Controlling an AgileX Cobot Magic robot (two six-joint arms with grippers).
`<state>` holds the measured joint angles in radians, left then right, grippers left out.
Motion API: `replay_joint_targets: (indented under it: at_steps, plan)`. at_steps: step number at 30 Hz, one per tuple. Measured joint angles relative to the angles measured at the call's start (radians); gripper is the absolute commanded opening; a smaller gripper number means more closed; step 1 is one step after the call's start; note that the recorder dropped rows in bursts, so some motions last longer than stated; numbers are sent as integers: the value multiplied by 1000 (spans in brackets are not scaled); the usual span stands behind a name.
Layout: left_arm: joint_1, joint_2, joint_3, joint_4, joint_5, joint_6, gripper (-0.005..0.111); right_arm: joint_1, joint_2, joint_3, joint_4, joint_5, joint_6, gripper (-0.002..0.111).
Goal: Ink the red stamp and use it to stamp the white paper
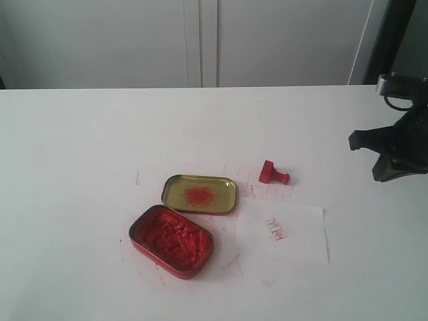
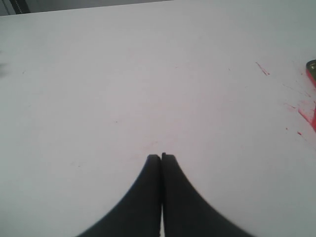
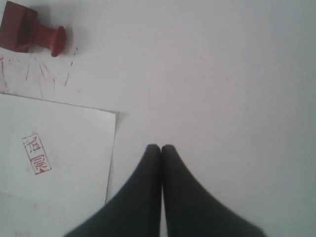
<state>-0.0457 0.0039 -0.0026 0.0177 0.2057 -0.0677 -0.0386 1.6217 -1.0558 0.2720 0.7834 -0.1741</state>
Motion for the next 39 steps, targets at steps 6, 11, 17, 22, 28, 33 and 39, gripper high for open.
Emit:
replay_joint_targets:
  at_steps: [6, 11, 17, 22, 28, 33, 39]
  plan:
    - [0, 0, 0, 0, 0, 0, 0, 0, -118, 66, -35, 2, 16, 0]
    - [0, 0, 0, 0, 0, 0, 0, 0, -226, 125, -77, -2, 16, 0]
    - [0, 0, 0, 0, 0, 0, 0, 0, -399, 203, -116, -24, 16, 0]
    - [0, 0, 0, 0, 0, 0, 0, 0, -542, 261, -161, -32, 16, 0]
    - [0, 0, 0, 0, 0, 0, 0, 0, -739, 334, -204, -36, 7, 0]
    - [0, 0, 0, 0, 0, 0, 0, 0, -880, 388, -209, -51, -1, 0]
    - [0, 0, 0, 0, 0, 0, 0, 9, -1032, 442, -210, -62, -3, 0]
